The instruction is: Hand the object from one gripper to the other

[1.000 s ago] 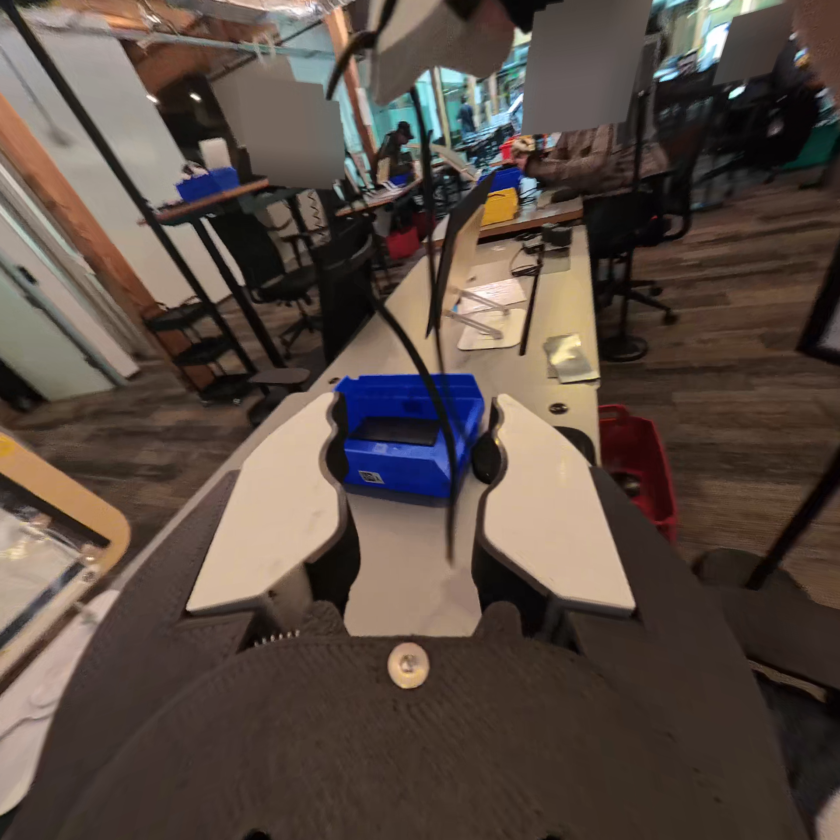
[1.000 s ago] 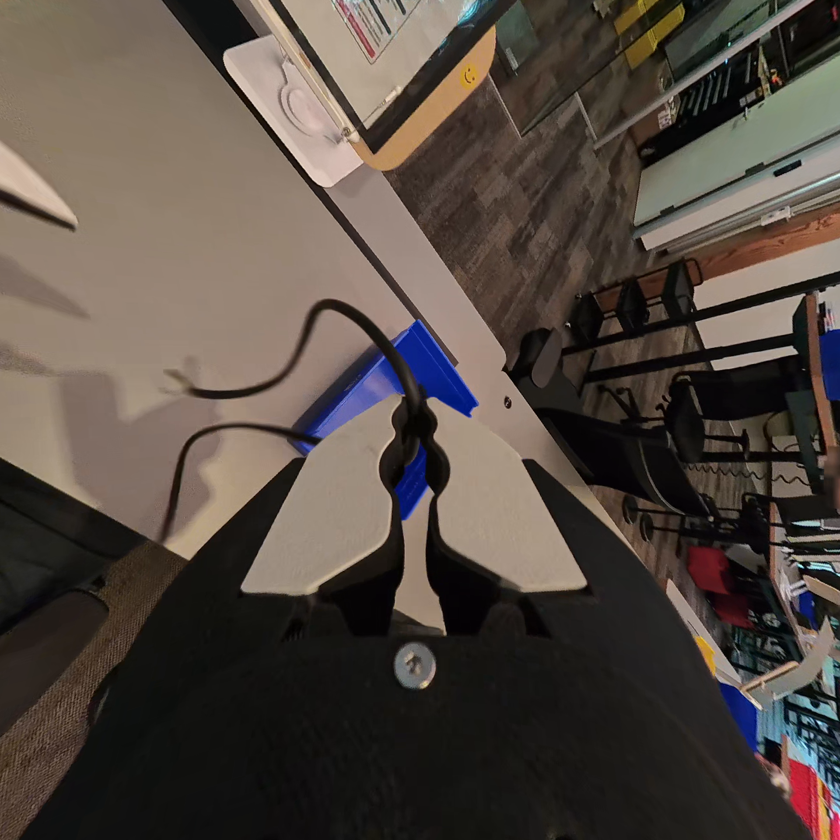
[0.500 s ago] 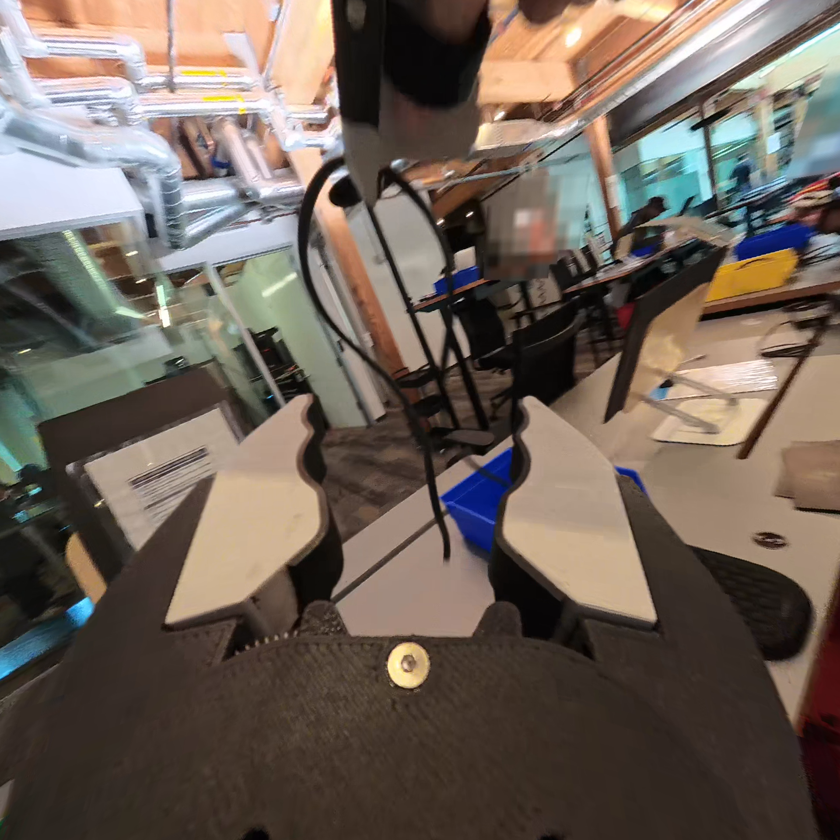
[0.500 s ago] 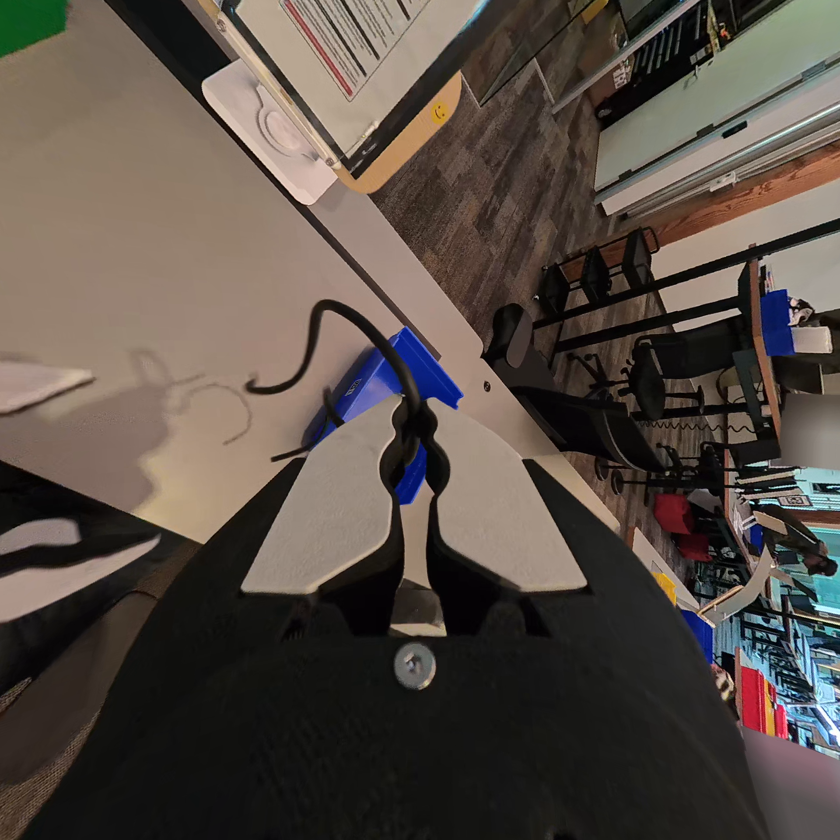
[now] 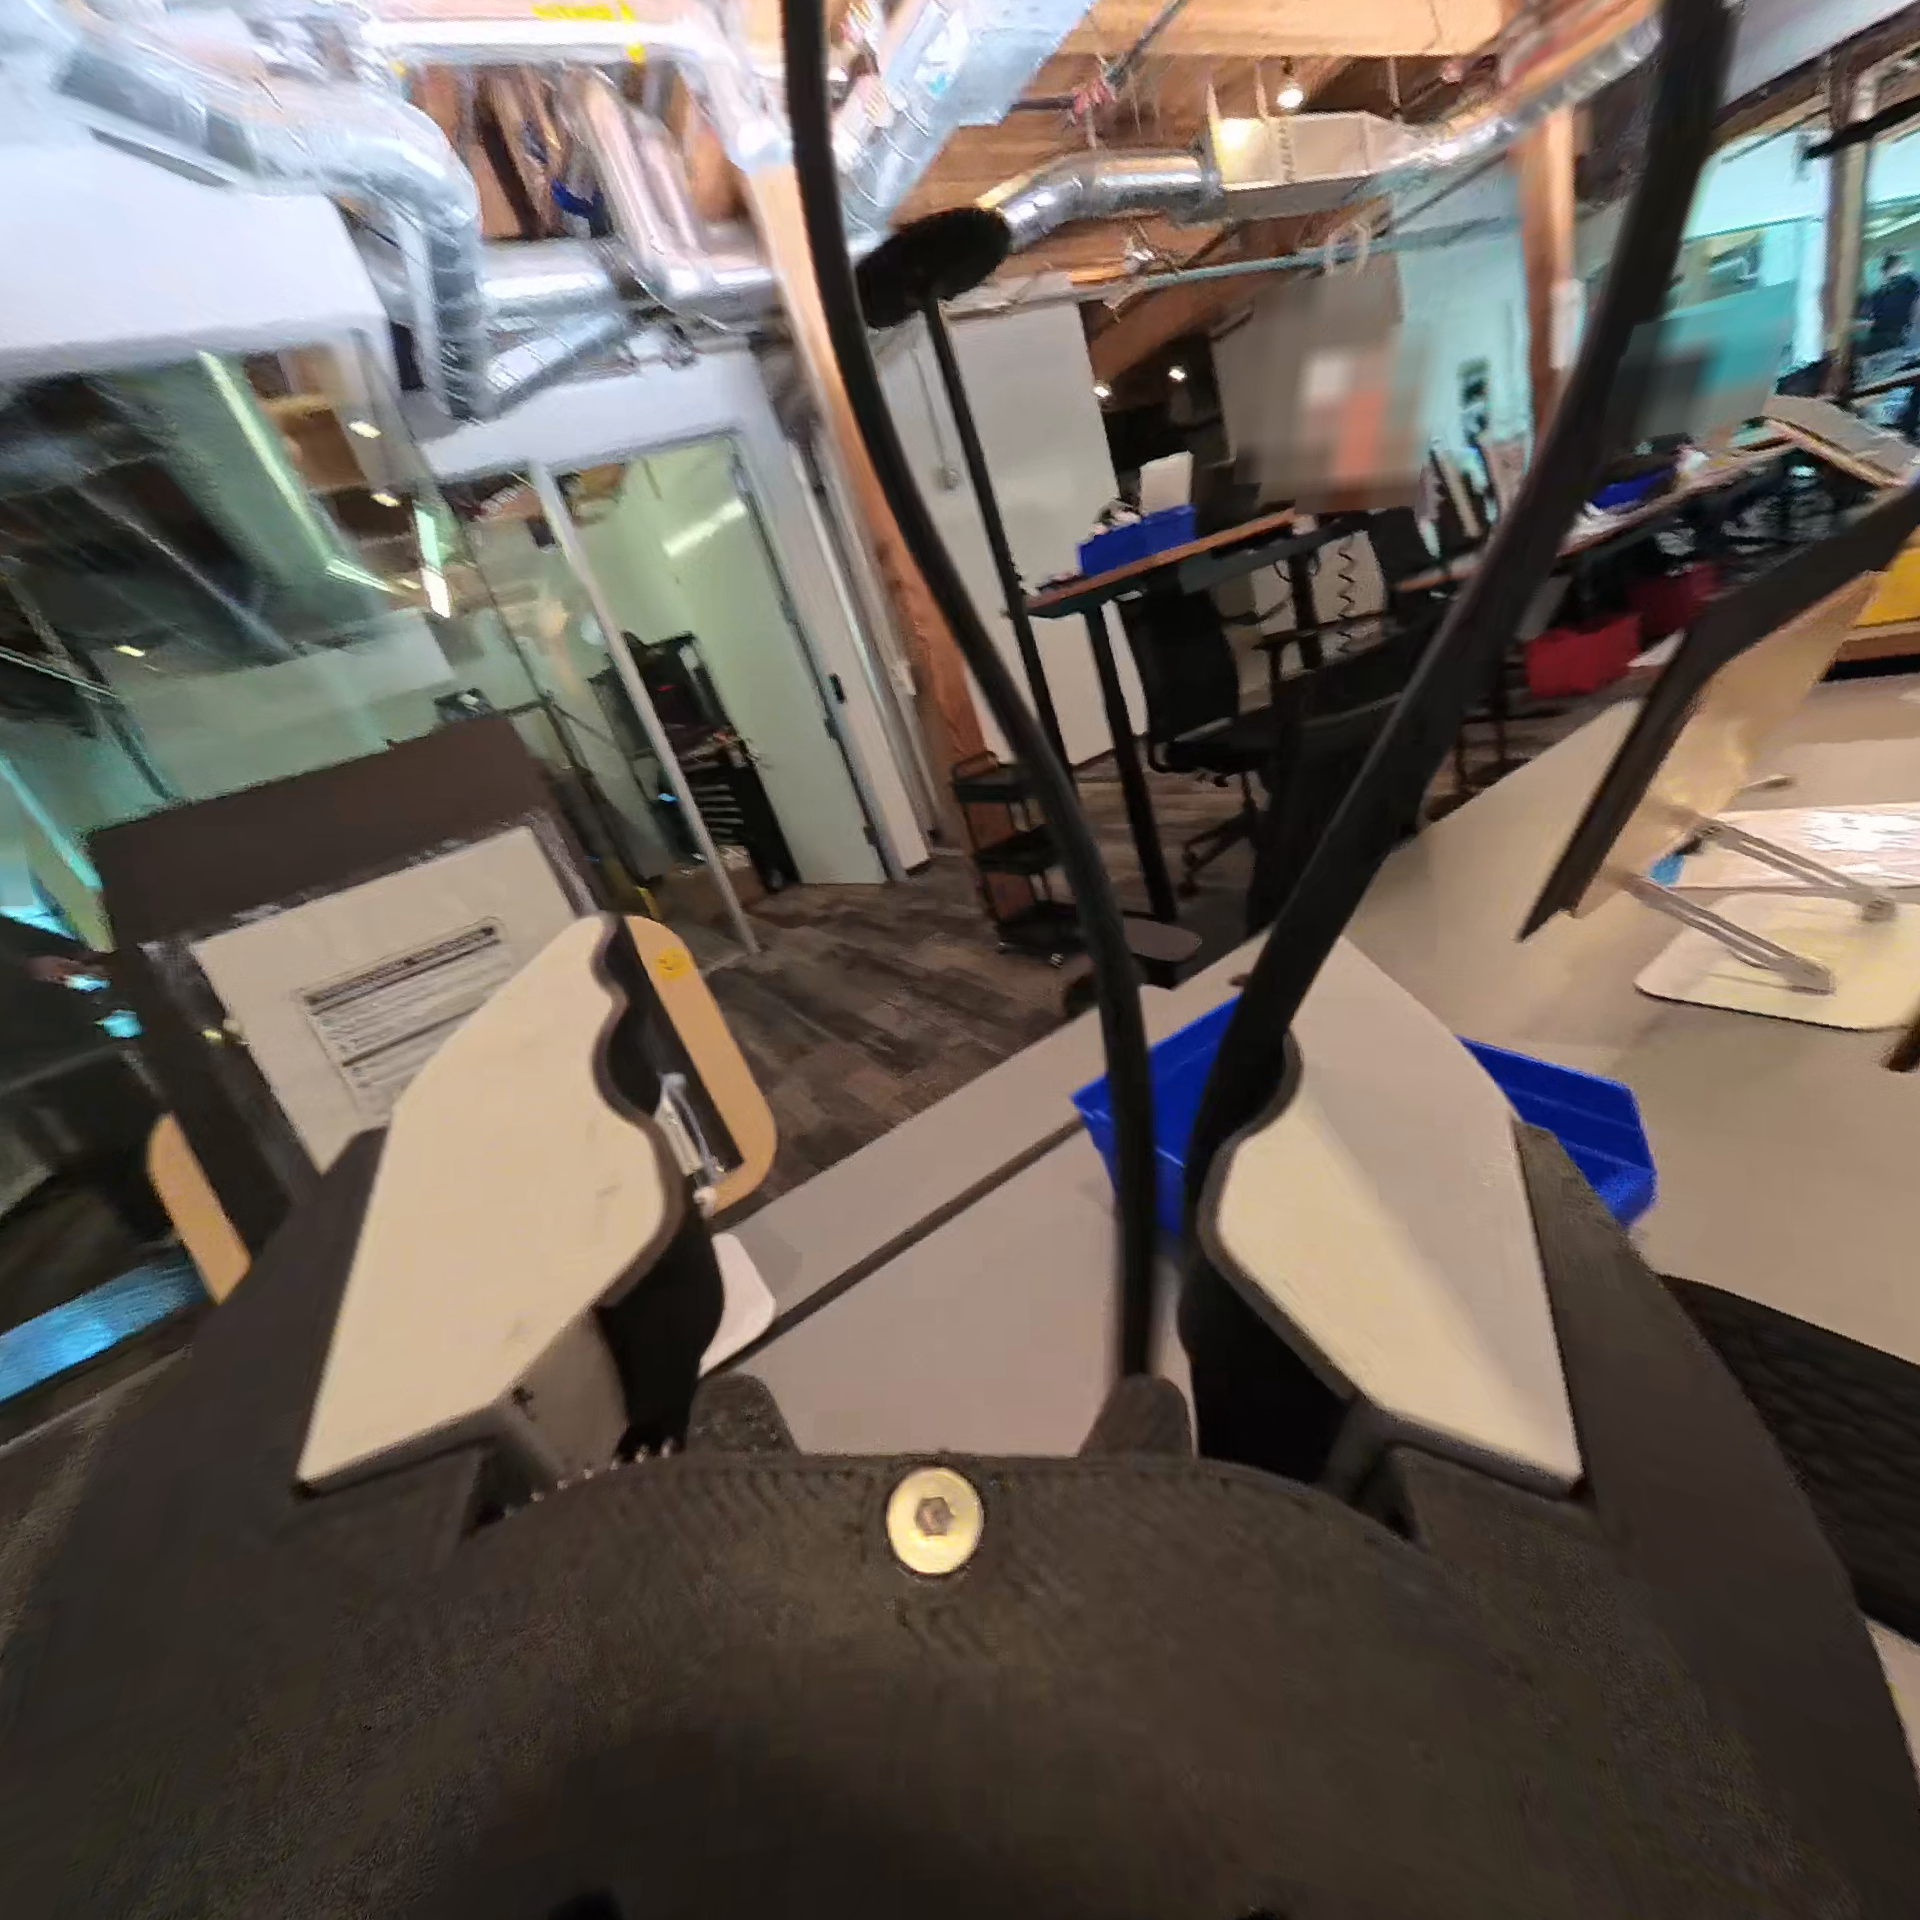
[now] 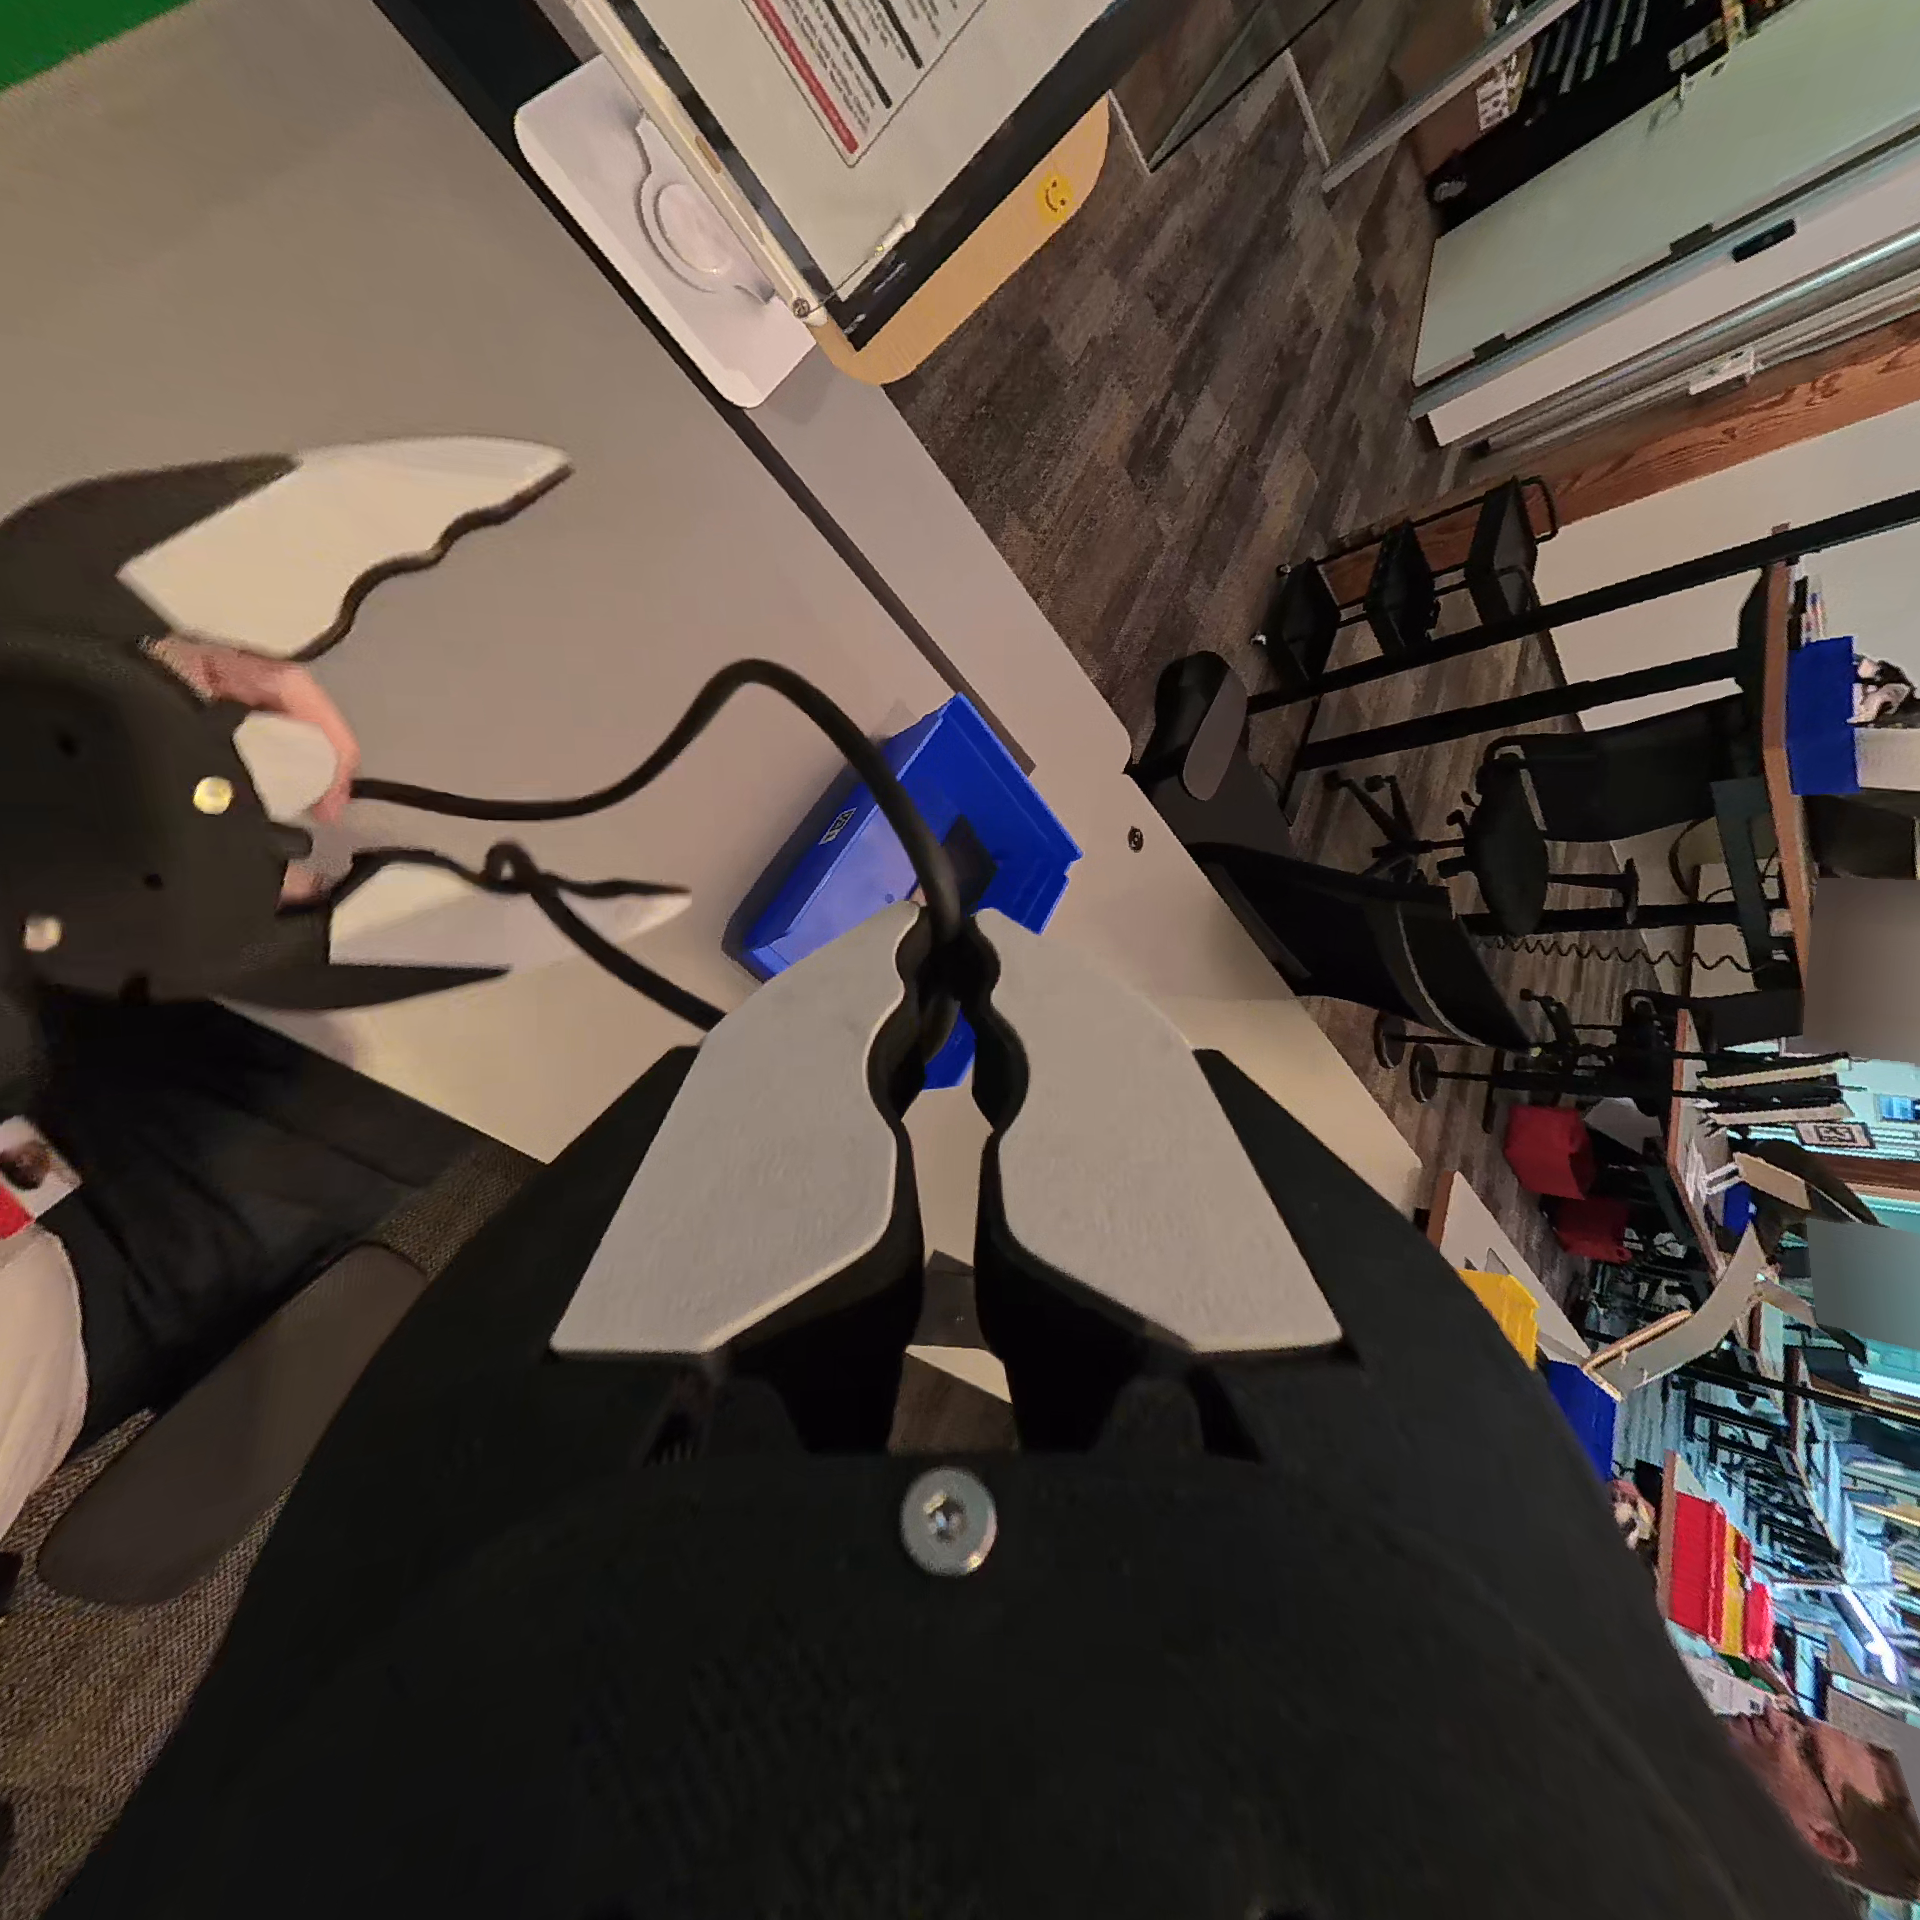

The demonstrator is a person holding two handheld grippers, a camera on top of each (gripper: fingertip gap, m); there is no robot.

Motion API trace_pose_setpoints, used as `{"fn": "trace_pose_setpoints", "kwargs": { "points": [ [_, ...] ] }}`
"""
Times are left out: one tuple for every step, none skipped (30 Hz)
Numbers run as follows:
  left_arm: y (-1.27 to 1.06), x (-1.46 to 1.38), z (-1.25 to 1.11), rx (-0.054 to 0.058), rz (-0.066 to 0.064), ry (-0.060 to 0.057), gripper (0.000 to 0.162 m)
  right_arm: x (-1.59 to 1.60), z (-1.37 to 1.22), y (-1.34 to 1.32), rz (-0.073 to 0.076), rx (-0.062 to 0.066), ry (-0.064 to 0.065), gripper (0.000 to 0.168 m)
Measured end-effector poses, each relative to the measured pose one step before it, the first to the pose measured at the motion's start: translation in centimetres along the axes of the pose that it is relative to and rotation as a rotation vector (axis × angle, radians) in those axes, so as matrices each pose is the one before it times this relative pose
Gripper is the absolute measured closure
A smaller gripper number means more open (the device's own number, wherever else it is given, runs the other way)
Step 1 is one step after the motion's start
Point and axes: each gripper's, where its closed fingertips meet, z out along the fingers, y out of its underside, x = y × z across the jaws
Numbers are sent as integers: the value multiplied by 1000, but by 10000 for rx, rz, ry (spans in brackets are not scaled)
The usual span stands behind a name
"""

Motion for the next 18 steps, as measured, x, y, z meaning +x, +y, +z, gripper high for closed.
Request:
{"fn": "trace_pose_setpoints", "kwargs": {
  "points": [
    [411, 29, 381, -309, -23, 498, 62, -84, 26, 200, 14, 0, -172, 164],
    [599, -45, 444, -433, 171, 399, 72, -42, 35, 175, 29, 20, -154, 164],
    [486, -156, 493, -339, 238, 263, 86, 25, 18, 146, 43, 34, -119, 164],
    [455, 497, 472, -228, 389, 641, 113, 144, 15, 175, 44, 18, -55, 164],
    [272, 343, 486, -66, 171, 484, 131, 247, 11, 254, 37, -6, 17, 164],
    [47, 311, 284, 77, 138, 456, 153, 351, 34, 355, 48, -27, 55, 164],
    [-69, 44, 102, 172, -62, 219, 154, 323, 85, 496, 76, -37, 15, 164],
    [81, -30, -39, 0, -133, 167, 155, 260, 202, 643, 102, -47, -63, 164],
    [101, -16, -179, -67, -36, 192, 156, 201, 359, 785, 124, -45, -131, 163],
    [-91, -266, -317, 48, 8, 42, 156, 136, 567, 950, 155, -48, -219, 163],
    [-266, -541, -430, 130, -24, -110, 156, 47, 778, 1029, 199, -33, -321, 163],
    [-402, -432, -484, 139, 20, -12, 156, -111, 959, 1019, 262, 42, -440, 164],
    [-393, -75, -441, 70, 131, 214, 157, -286, 1092, 909, 282, 161, -549, 163],
    [-177, -136, -366, -156, 133, 154, 157, -453, 1185, 805, 222, 273, -654, 163],
    [-85, -269, -310, -275, 180, 37, 157, -555, 1217, 690, 204, 396, -751, 163],
    [-100, -75, -266, -280, 327, 151, 157, -543, 1199, 534, 245, 529, -782, 162],
    [-96, -23, -220, -303, 339, 181, 158, -500, 1102, 329, 195, 696, -790, 161],
    [-67, -100, -180, -326, 302, 143, 158, -349, 933, 112, 61, 877, -695, 161]
  ]
}}
